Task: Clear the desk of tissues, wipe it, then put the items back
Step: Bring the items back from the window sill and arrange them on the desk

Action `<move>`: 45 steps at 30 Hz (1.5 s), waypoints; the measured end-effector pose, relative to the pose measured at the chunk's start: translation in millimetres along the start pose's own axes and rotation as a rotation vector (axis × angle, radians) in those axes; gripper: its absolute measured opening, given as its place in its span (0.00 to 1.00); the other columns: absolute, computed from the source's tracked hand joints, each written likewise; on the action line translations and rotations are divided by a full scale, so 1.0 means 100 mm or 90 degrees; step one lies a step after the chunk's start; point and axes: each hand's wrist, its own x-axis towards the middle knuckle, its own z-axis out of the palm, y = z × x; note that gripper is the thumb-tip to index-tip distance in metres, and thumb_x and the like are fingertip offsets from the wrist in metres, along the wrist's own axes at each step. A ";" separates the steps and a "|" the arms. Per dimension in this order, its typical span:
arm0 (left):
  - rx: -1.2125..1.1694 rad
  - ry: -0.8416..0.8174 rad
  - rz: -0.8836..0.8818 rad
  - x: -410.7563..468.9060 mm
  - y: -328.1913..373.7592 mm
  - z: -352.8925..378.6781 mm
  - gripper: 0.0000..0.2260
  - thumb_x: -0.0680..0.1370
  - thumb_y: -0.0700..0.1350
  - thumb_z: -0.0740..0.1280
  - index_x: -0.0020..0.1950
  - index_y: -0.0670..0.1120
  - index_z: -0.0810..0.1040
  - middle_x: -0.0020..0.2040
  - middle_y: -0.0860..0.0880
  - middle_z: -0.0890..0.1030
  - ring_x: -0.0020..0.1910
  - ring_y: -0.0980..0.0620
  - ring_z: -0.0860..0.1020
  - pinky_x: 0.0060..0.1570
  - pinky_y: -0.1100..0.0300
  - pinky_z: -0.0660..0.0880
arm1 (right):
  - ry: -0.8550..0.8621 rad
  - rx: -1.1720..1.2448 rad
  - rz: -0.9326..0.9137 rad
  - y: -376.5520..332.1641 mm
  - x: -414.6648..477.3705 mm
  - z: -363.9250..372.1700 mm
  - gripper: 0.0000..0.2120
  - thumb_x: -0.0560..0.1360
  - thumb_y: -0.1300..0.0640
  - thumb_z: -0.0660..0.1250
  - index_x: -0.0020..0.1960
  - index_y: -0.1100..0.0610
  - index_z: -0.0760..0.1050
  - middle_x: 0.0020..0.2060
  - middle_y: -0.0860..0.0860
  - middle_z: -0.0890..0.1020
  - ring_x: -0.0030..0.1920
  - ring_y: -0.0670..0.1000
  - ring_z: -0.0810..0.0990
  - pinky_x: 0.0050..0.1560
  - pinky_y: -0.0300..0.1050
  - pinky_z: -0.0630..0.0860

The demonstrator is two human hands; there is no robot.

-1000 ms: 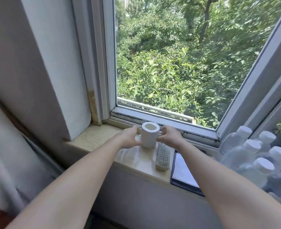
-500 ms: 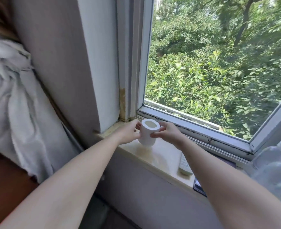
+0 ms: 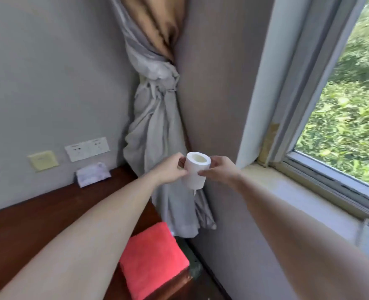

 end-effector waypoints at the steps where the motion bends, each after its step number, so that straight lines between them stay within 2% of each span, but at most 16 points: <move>1: -0.001 0.011 -0.011 -0.09 -0.12 -0.11 0.13 0.74 0.44 0.73 0.57 0.47 0.76 0.54 0.51 0.81 0.56 0.51 0.79 0.60 0.53 0.74 | -0.020 0.002 -0.010 -0.09 0.03 0.16 0.12 0.68 0.61 0.76 0.50 0.58 0.79 0.37 0.46 0.78 0.36 0.44 0.76 0.36 0.35 0.71; 4: 0.007 0.039 -0.051 -0.38 -0.53 -0.44 0.13 0.75 0.45 0.72 0.58 0.45 0.75 0.52 0.51 0.81 0.52 0.50 0.78 0.53 0.55 0.74 | -0.069 0.011 -0.031 -0.33 0.11 0.67 0.12 0.68 0.62 0.77 0.49 0.55 0.79 0.36 0.46 0.78 0.38 0.46 0.75 0.35 0.35 0.69; 8: 0.000 0.067 -0.116 -0.84 -1.09 -0.80 0.14 0.77 0.46 0.71 0.59 0.47 0.73 0.54 0.51 0.79 0.55 0.51 0.78 0.58 0.55 0.75 | -0.134 0.005 -0.033 -0.61 0.16 1.41 0.30 0.67 0.60 0.78 0.65 0.60 0.72 0.52 0.53 0.81 0.46 0.48 0.78 0.38 0.36 0.70; 13: -0.011 0.095 -0.221 -1.41 -1.69 -1.14 0.16 0.78 0.46 0.70 0.64 0.46 0.74 0.56 0.50 0.79 0.56 0.51 0.77 0.58 0.55 0.74 | -0.196 -0.058 -0.071 -0.88 0.13 2.30 0.23 0.67 0.58 0.78 0.56 0.56 0.70 0.51 0.53 0.79 0.48 0.51 0.77 0.42 0.41 0.73; 17: -0.040 0.132 -0.288 -1.69 -2.11 -1.32 0.14 0.77 0.45 0.70 0.62 0.46 0.74 0.54 0.51 0.78 0.55 0.52 0.77 0.54 0.59 0.72 | -0.262 -0.099 -0.098 -1.02 0.21 2.86 0.27 0.67 0.57 0.78 0.62 0.57 0.72 0.55 0.52 0.79 0.55 0.53 0.78 0.56 0.49 0.77; 21: -0.073 0.165 -0.343 -1.75 -2.53 -1.46 0.12 0.77 0.46 0.70 0.59 0.47 0.74 0.52 0.52 0.79 0.53 0.51 0.79 0.57 0.54 0.76 | -0.308 -0.134 -0.114 -1.18 0.45 3.32 0.28 0.68 0.57 0.77 0.66 0.59 0.71 0.58 0.53 0.79 0.58 0.54 0.78 0.61 0.52 0.76; 25: -0.131 0.215 -0.381 -1.57 -2.93 -1.61 0.11 0.77 0.46 0.70 0.58 0.48 0.75 0.53 0.50 0.81 0.52 0.50 0.81 0.59 0.49 0.76 | -0.339 -0.156 -0.126 -1.31 0.86 3.70 0.22 0.71 0.59 0.75 0.62 0.60 0.73 0.52 0.52 0.79 0.55 0.53 0.78 0.57 0.48 0.76; 28: -0.168 0.224 -0.407 -1.31 -3.23 -1.70 0.12 0.78 0.46 0.69 0.60 0.46 0.74 0.56 0.49 0.80 0.53 0.49 0.81 0.58 0.52 0.76 | -0.345 -0.172 -0.125 -1.38 1.23 3.96 0.18 0.72 0.60 0.73 0.59 0.60 0.74 0.48 0.51 0.79 0.50 0.52 0.78 0.49 0.42 0.76; 30: -0.185 0.225 -0.419 -1.10 -3.44 -1.76 0.13 0.79 0.46 0.69 0.62 0.45 0.74 0.57 0.48 0.80 0.55 0.49 0.80 0.57 0.54 0.75 | -0.319 -0.192 -0.112 -1.40 1.52 4.12 0.07 0.73 0.61 0.70 0.50 0.58 0.74 0.38 0.47 0.76 0.43 0.49 0.76 0.36 0.30 0.69; 31: -0.194 0.227 -0.427 -0.99 -3.55 -1.78 0.13 0.79 0.46 0.69 0.62 0.45 0.74 0.57 0.48 0.80 0.55 0.48 0.80 0.57 0.55 0.75 | -0.307 -0.200 -0.116 -1.41 1.65 4.18 0.05 0.74 0.62 0.69 0.43 0.57 0.73 0.33 0.45 0.73 0.38 0.47 0.73 0.31 0.29 0.67; 33: -0.219 0.237 -0.448 -0.79 -3.79 -1.81 0.13 0.78 0.45 0.69 0.62 0.45 0.75 0.57 0.47 0.80 0.55 0.48 0.80 0.57 0.55 0.74 | -0.303 -0.218 -0.117 -1.41 1.90 4.33 0.11 0.74 0.62 0.67 0.36 0.55 0.69 0.30 0.45 0.70 0.31 0.45 0.69 0.29 0.27 0.66; 35: -0.242 0.251 -0.469 -0.61 -4.02 -1.84 0.13 0.78 0.44 0.69 0.62 0.45 0.75 0.57 0.46 0.80 0.55 0.48 0.80 0.53 0.57 0.74 | -0.317 -0.219 -0.098 -1.38 2.16 4.49 0.03 0.75 0.62 0.67 0.44 0.56 0.75 0.35 0.47 0.75 0.35 0.45 0.73 0.28 0.26 0.67; 37: -0.250 0.254 -0.487 -0.46 -4.23 -1.85 0.14 0.79 0.45 0.69 0.64 0.46 0.74 0.56 0.46 0.80 0.55 0.48 0.79 0.50 0.59 0.72 | -0.337 -0.187 -0.076 -1.31 2.39 4.68 0.16 0.74 0.64 0.67 0.61 0.57 0.74 0.48 0.52 0.80 0.48 0.51 0.80 0.39 0.30 0.74; 39: -0.255 0.254 -0.502 -0.32 -4.41 -1.84 0.15 0.79 0.45 0.68 0.64 0.46 0.74 0.56 0.46 0.79 0.55 0.48 0.78 0.51 0.59 0.72 | -0.347 -0.167 -0.062 -1.27 2.56 4.83 0.25 0.72 0.65 0.68 0.68 0.59 0.69 0.56 0.55 0.79 0.56 0.55 0.80 0.53 0.48 0.79; 40: -0.259 0.253 -0.509 -0.27 -4.49 -1.84 0.15 0.79 0.45 0.68 0.64 0.46 0.74 0.56 0.46 0.79 0.55 0.48 0.78 0.52 0.59 0.72 | -0.353 -0.170 -0.059 -1.25 2.65 4.90 0.26 0.72 0.65 0.68 0.69 0.59 0.68 0.58 0.55 0.79 0.57 0.55 0.79 0.55 0.50 0.79; 45: -0.273 0.264 -0.516 -0.02 -4.84 -1.83 0.15 0.79 0.47 0.69 0.64 0.46 0.75 0.56 0.46 0.80 0.56 0.49 0.78 0.56 0.56 0.74 | -0.367 -0.191 -0.046 -1.22 2.98 5.07 0.22 0.72 0.67 0.66 0.65 0.58 0.70 0.55 0.52 0.80 0.54 0.54 0.80 0.34 0.31 0.71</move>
